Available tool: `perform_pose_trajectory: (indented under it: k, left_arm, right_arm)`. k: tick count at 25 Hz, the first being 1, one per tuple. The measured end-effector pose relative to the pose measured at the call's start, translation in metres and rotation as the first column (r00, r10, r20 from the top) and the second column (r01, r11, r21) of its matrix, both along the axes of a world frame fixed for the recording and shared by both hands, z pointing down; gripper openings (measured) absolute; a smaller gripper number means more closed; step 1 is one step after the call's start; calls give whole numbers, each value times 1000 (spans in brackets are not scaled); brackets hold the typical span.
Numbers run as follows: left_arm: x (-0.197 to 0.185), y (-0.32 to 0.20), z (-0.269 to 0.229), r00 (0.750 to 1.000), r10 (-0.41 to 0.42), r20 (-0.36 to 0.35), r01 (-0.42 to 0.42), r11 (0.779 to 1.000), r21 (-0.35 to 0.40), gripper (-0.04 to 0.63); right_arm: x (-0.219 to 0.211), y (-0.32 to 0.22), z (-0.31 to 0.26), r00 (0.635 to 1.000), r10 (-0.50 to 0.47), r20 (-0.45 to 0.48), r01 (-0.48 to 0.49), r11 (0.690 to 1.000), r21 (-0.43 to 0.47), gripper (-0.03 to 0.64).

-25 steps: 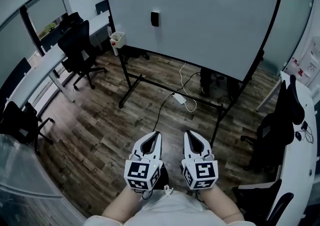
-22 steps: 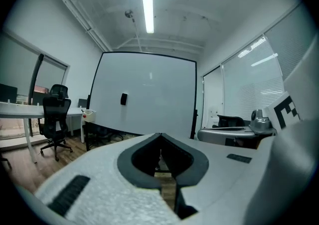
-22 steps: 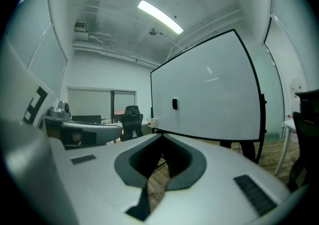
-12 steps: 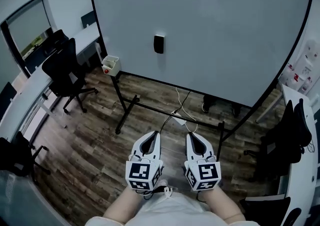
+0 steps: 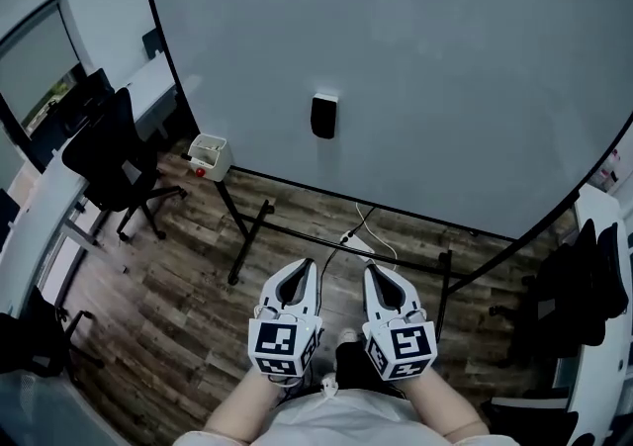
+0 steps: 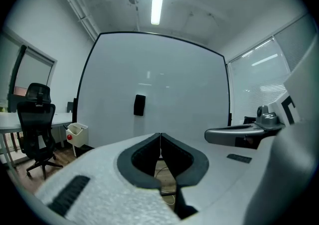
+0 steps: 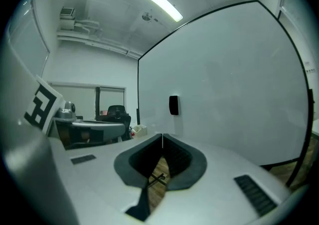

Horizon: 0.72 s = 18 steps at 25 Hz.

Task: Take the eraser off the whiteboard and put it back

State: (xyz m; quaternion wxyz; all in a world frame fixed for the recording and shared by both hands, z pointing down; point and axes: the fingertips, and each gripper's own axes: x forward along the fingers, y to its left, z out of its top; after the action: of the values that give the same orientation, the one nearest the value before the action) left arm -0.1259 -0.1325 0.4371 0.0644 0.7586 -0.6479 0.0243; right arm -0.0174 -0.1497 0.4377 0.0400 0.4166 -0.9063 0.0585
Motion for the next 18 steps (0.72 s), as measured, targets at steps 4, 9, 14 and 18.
perform_pose_trajectory:
  k: [4, 9, 14, 18]
  left_arm:
    - [-20, -53, 3, 999, -10, -33, 9, 1000, -11, 18]
    - [-37, -124, -6, 999, -33, -31, 34, 999, 14, 18]
    - [-46, -183, -23, 998, -47, -33, 49, 997, 67, 20]
    - [-50, -218, -30, 1000, -16, -27, 17, 998, 59, 208]
  right_arm:
    - [-18, -54, 0, 1000, -4, -1, 4, 1000, 0, 28]
    - [-36, -116, -12, 1000, -26, -10, 26, 999, 48, 28]
    - [-42, -162, -19, 1000, -24, -15, 25, 997, 74, 28]
    - [-44, -183, -17, 1000, 12, -20, -10, 998, 55, 28]
